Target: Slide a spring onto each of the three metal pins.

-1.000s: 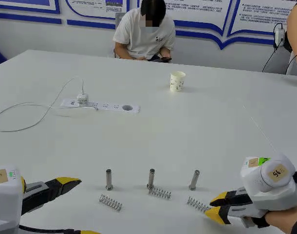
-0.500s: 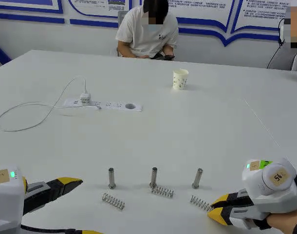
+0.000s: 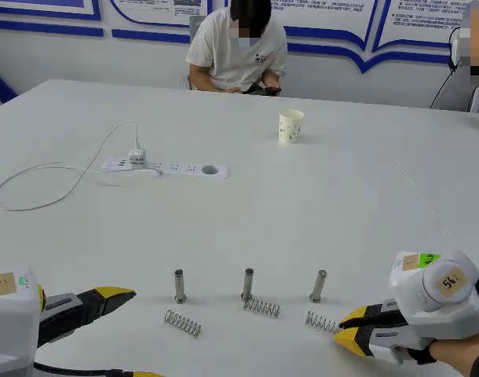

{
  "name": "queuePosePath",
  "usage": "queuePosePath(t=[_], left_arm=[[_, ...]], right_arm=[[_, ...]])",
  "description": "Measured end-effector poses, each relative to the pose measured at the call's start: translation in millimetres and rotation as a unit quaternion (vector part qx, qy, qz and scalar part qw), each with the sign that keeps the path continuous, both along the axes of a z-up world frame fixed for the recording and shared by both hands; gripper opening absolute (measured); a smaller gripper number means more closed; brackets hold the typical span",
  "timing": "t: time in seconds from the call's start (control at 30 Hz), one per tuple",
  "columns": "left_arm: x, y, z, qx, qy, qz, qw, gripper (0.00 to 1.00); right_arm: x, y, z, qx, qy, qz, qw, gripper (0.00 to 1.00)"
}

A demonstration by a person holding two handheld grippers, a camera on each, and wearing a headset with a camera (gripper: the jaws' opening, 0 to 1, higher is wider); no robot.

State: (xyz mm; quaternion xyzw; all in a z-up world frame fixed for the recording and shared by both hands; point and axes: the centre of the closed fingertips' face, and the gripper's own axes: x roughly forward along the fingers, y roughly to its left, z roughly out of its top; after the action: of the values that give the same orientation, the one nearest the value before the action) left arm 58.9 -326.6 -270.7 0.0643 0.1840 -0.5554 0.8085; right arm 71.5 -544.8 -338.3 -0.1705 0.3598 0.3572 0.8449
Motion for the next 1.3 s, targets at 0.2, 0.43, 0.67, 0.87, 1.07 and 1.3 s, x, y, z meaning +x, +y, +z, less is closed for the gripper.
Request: queuePosePath(t=[0.2, 0.43, 0.67, 0.87, 1.07, 1.3], left_arm=[[-2.4, -2.2, 0.5, -0.001, -0.001, -0.007, 1.0, 0.81], [-6.6, -6.1, 1.4, 0.0, -0.004, -0.021, 0.9998, 0.8], [-12.6, -13.8, 0.4, 0.01, -0.008, -0.048, 0.9988, 0.77], [-14.0, -29.3, 5.2, 0.016, -0.018, -0.083, 0.9963, 0.72], [-16.8, -49.5, 5.5, 0.024, -0.028, -0.122, 0.9919, 0.66], [-20.7, -71.1, -6.3, 0.038, -0.028, -0.155, 0.9868, 0.56]], right_arm=[[3.0, 3.2, 13.0, -0.01, -0.01, 0.004, 0.9999, 0.12], [4.0, 5.4, 24.2, -0.021, -0.013, 0.011, 0.9996, 0.12], [2.8, 6.7, 32.6, -0.028, -0.008, 0.017, 0.9994, 0.12], [-5.3, 22.3, 46.1, -0.028, 0.014, 0.04, 0.9987, 0.12], [-11.4, 40.6, 59.3, -0.028, 0.029, 0.061, 0.9973, 0.12], [-19.3, 65.8, 73.3, -0.027, 0.039, 0.091, 0.9947, 0.12]])
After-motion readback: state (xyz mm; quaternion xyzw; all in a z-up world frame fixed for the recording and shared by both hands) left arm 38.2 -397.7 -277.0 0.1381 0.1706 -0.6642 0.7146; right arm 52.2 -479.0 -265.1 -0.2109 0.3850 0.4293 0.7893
